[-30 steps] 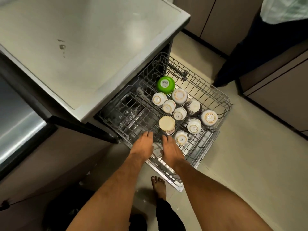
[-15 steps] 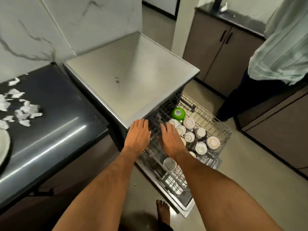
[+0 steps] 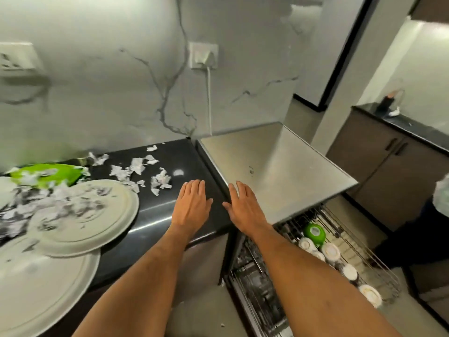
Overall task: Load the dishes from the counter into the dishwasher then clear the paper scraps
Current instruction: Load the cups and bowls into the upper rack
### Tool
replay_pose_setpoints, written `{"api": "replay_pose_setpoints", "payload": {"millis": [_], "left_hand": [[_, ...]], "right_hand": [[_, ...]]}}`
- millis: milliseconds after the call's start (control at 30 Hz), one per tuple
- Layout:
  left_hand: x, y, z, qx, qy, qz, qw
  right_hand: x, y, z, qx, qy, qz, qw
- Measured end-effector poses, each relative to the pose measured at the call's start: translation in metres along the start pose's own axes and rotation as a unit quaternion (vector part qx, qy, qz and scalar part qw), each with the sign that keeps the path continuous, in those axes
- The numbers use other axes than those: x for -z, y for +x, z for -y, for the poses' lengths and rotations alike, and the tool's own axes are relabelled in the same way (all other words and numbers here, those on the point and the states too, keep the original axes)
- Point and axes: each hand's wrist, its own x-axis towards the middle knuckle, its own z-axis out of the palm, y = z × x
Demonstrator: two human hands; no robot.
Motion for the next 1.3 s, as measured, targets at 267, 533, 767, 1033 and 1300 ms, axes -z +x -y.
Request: {"api": "replay_pose_setpoints", "payload": {"millis": [267,533,767,1033,1300], "left_hand": [[0.026,-0.008,0.117,0.109,0.025,-0.035,0.993],[0.017,-0.008,0.237,0.207,0.058,-0.059,0.975],[0.003,0.018,0.323,0.282,0.069,-0.044,0.956],[-0.037,0.055,0.394,0.337,0.05,-0.006,0.94],[-0.079,0.088,0.451,0.363,0.005,0.014,0.932]], "right_hand": [[-0.005,0.084,0.098,0.103,0.014,0.003,0.995],[-0.042,0.174,0.199,0.207,0.043,0.005,0.977],[-0.079,0.259,0.264,0.26,0.072,0.037,0.962],[-0.129,0.34,0.321,0.274,0.135,0.087,0.948],[-0.175,0.397,0.36,0.306,0.148,0.135,0.931]]}}
